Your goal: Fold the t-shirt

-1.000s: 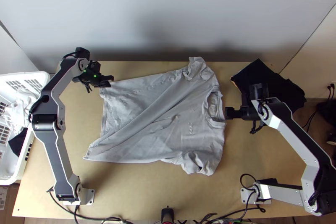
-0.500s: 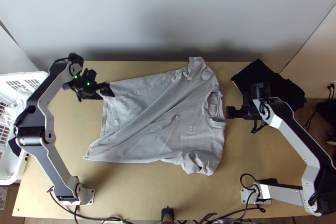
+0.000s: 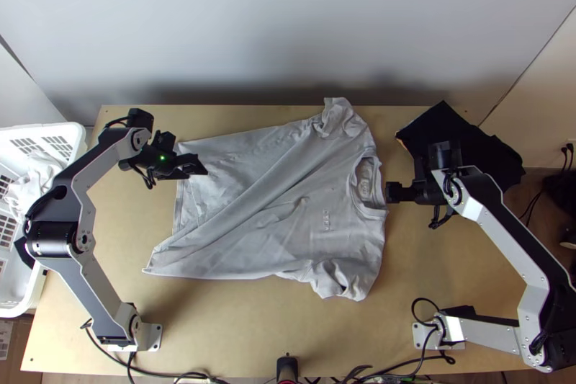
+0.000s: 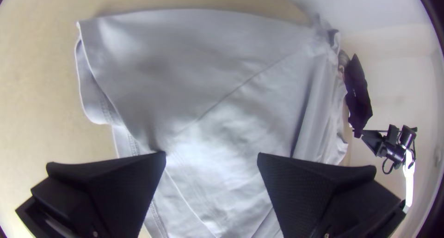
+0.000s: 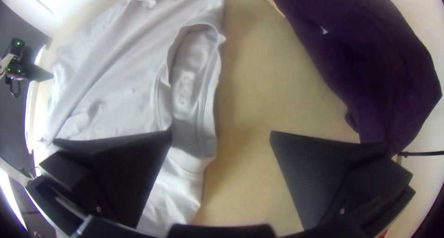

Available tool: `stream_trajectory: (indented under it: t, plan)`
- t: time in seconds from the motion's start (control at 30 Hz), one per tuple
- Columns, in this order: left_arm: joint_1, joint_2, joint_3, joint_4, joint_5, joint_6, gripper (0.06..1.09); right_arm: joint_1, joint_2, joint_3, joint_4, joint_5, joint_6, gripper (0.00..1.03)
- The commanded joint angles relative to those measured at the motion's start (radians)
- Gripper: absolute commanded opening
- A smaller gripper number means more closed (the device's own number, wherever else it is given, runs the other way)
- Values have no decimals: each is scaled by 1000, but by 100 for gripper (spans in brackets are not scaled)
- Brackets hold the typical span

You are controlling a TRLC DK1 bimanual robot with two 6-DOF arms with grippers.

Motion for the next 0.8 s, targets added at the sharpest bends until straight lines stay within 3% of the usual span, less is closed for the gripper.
stream_trajectory:
  t: [0.0, 0.77]
  plan:
    - [8, 9, 1, 27, -12, 2, 102, -10, -9, -11, -3, 2, -4, 98]
    - [13, 47, 50, 27, -94, 48, 102, -9, 4, -3, -3, 2, -4, 98]
